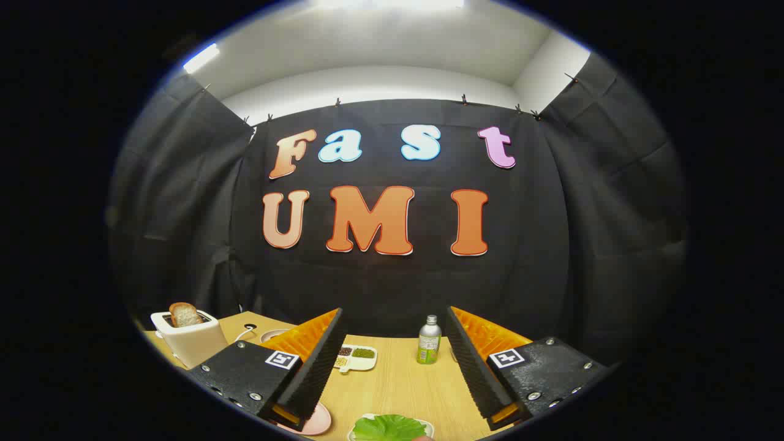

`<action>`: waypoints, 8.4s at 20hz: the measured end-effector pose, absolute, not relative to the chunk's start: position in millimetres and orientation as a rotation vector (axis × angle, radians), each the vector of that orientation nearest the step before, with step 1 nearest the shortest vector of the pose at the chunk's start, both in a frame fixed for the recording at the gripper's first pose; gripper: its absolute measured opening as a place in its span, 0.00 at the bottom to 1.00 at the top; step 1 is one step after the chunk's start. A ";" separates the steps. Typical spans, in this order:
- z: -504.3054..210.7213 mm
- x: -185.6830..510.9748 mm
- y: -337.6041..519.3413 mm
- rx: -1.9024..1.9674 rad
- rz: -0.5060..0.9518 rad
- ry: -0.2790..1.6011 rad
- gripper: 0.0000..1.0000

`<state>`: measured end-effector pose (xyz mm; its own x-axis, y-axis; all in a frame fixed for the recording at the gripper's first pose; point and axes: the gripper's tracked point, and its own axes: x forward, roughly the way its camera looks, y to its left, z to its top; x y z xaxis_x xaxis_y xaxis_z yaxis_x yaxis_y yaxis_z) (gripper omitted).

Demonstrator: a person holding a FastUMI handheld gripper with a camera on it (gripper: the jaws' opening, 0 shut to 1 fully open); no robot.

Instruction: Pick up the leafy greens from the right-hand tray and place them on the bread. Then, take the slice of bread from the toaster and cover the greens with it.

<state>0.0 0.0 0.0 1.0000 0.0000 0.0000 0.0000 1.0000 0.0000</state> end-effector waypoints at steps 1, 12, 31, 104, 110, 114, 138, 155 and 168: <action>-0.1 0.9 2.0 0.008 0.009 -0.001 0.97; 5.1 4.2 14.7 0.011 0.037 -0.009 0.97; -150.0 -7.5 6.2 -0.025 0.030 0.505 0.98; -263.3 -42.9 185.1 -0.004 0.470 0.873 0.03; -279.8 -52.3 199.5 -0.002 0.483 0.944 0.17; -278.9 -52.8 200.6 -0.020 0.487 0.945 0.33; -54.4 18.9 366.7 0.183 0.689 0.788 0.77; -134.1 34.1 479.7 0.030 0.674 1.093 0.94; -155.0 36.3 455.3 0.065 0.627 1.108 0.26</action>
<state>36.3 455.3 -155.0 0.2934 0.5017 -0.8138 -0.4384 0.8271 0.3518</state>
